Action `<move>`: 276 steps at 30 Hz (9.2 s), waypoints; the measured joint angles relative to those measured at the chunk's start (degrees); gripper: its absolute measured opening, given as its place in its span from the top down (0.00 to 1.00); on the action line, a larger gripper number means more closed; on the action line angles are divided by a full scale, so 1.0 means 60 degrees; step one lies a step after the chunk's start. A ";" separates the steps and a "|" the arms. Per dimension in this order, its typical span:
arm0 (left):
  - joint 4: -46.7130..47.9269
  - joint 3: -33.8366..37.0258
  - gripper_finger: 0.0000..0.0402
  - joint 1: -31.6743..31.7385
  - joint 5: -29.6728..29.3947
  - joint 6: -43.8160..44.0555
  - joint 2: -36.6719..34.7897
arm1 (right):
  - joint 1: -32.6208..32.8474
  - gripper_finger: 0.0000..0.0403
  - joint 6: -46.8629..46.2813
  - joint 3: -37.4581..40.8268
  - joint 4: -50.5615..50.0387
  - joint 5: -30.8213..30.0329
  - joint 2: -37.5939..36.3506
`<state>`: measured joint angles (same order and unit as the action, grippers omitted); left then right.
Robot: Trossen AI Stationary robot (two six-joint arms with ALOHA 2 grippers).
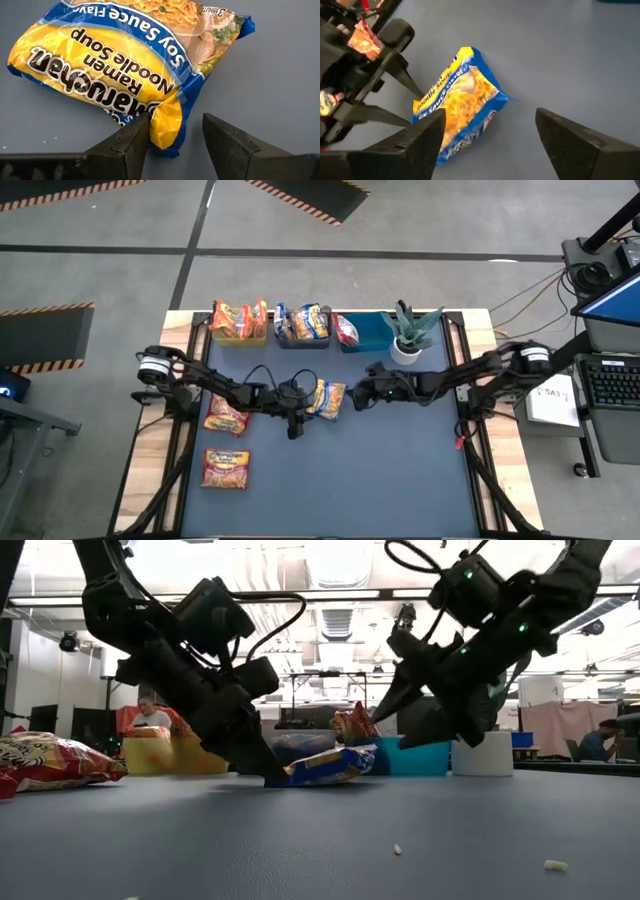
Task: Sort Maruchan noodles
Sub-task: Put the blue noodle pack into the black bin
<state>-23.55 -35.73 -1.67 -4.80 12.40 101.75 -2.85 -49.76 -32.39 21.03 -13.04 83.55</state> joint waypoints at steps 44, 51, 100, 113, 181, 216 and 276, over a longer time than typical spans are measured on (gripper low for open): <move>-0.0186 0.0025 0.58 0.0000 -0.0112 0.0078 -0.0047 | -0.0034 0.59 0.0591 -0.0311 0.4835 0.0678 0.3224; -0.0021 0.0037 0.58 0.0000 -0.0105 0.0089 -0.0263 | -0.0034 0.63 0.0650 -0.0326 0.4877 0.0696 0.3212; 0.2773 0.0047 0.58 0.0000 -0.6384 -0.4849 -0.8993 | -0.0283 0.82 0.4786 -0.5257 -0.2129 -0.1627 0.1454; 0.3371 0.0047 0.59 0.0105 -0.1198 -0.6181 -0.6238 | 0.0081 0.98 0.2839 -0.5267 -0.6435 -0.1504 0.1670; 0.3091 -0.0541 0.81 0.2053 0.3544 -0.6120 -0.2376 | 0.0248 0.93 0.0952 -0.4865 -0.7361 0.1693 0.1268; 0.1923 -0.0623 0.81 0.2495 0.4194 -0.4978 -0.0055 | 0.0075 0.23 0.0331 -0.1759 -0.2008 0.2081 0.1257; 0.3417 -0.0565 0.81 0.2499 0.4063 -0.4862 -0.2813 | 0.0243 0.68 0.0150 -0.1287 0.3830 0.1665 0.2926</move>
<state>-3.05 -39.11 13.32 19.58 -16.78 84.88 -1.39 -48.86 -40.12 44.01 -3.05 101.10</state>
